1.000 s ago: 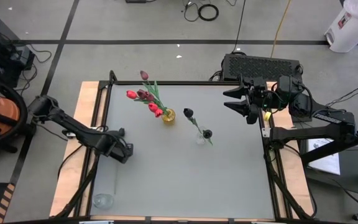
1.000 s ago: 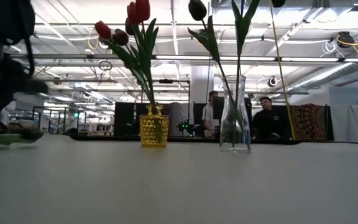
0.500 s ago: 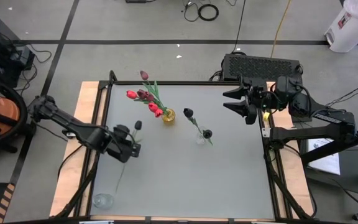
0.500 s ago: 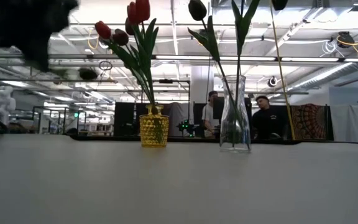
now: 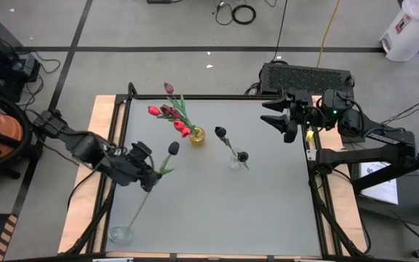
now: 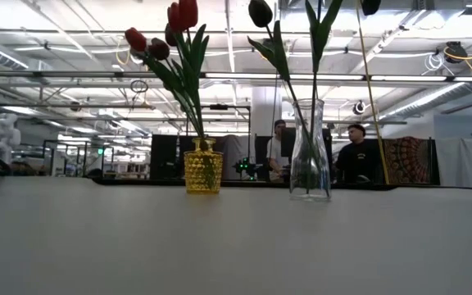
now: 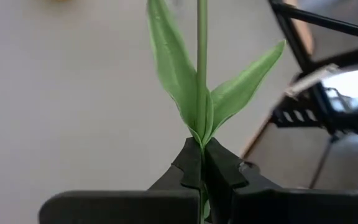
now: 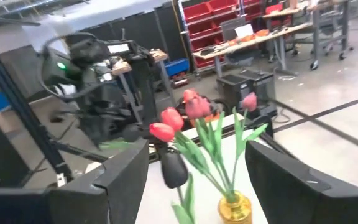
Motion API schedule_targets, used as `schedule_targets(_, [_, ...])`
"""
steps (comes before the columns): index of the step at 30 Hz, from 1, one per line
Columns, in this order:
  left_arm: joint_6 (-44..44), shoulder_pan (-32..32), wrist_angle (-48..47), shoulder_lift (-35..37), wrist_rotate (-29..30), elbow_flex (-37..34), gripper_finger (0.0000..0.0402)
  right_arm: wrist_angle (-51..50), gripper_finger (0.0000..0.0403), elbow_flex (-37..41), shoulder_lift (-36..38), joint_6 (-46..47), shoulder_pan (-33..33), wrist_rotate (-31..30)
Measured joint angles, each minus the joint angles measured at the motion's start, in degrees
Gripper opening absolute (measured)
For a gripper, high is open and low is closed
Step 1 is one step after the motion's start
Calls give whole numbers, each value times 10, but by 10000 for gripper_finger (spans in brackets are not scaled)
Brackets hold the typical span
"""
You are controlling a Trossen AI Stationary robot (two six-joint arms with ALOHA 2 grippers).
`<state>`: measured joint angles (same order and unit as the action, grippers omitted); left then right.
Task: Sort flowers into vase by color
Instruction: Put the black flower into the transparent vase
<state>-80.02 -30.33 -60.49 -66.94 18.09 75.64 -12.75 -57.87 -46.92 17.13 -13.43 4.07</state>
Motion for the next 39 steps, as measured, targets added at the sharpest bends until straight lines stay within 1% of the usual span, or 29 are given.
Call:
schedule_targets(5, [41, -26, 11, 0, 6, 33, 4, 0, 258, 0, 0, -13, 0, -27])
schedule_targets(7, [83, -28, 37, 0, 22, 41, 4, 1, 258, 0, 0, -11, 0, -27])
schedule_targets(9, [133, -26, 58, 0, 52, 51, 4, 1, 258, 0, 0, 6, 0, -27])
schedule_targets(13, [227, 2, 95, 0, 99, 61, 4, 1, 258, 0, 0, 45, 0, -27])
schedule_targets(17, [315, 43, 138, 0, 108, 62, 4, 10, 258, 0, 0, 78, 0, -26])
schedule_targets(24, [451, 126, 255, 0, 71, 62, 4, 40, 258, 0, -3, 108, 0, -22])
schedule_targets(26, [479, 150, 279, 0, 55, 62, 4, 60, 258, 0, -7, 112, 0, -11])
schedule_targets(32, [525, 205, 343, -11, -6, 62, 4, 141, 258, 0, -33, 122, 10, 6])
schedule_targets(39, [553, 251, 418, -53, -82, 62, 3, 216, 258, 0, -78, 119, 29, 7])
